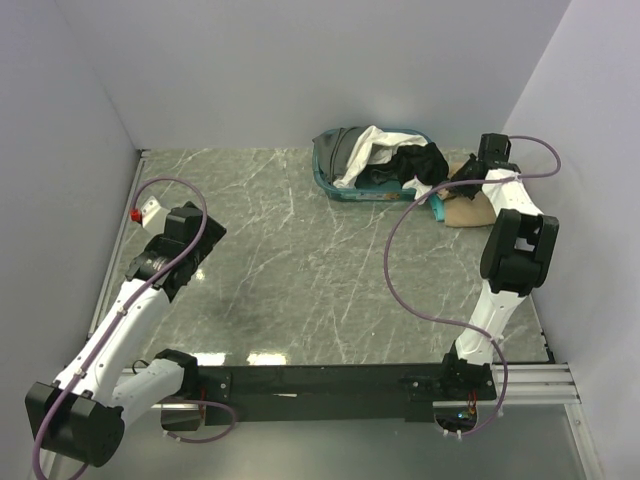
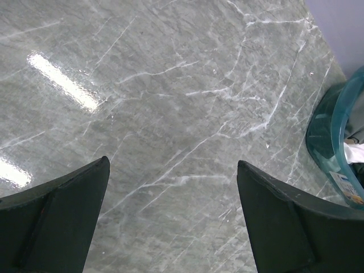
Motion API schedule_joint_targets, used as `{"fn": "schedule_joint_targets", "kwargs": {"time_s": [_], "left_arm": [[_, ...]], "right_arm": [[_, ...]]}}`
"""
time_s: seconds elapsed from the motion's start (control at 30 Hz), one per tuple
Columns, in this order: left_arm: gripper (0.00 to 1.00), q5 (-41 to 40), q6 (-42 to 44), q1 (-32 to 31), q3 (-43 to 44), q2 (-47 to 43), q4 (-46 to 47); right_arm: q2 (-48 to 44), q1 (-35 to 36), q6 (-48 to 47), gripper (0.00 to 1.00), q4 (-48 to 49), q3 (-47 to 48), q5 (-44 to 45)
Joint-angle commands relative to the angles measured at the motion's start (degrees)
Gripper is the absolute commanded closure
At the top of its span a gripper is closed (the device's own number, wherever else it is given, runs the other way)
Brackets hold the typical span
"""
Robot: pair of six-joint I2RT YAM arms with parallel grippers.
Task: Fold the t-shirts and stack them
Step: Neatly place the folded tshirt to the corner
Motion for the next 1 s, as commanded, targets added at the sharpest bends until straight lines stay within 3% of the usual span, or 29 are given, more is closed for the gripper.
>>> {"fn": "schedule_joint_targets", "kwargs": {"time_s": [0.0,0.63,0.97], "left_arm": [[0.00,-1.34,1.10,0.06,1.70,0.61,0.89],[0.01,-1.07,0.84,0.06,3.01,4.91,1.41],[0.01,-1.16,1.10,0.06,5.38,9.74,0.97]], "right_arm": [[-5.29,0.26,-0.32,1.00,0.60,3.02,-1.83],[-3.54,-0.71,-1.38,1.00,-1.34,12.43,-9.48],[11.29,-1.85,-5.95,1.00,-5.56,29.91,-9.48]]}}
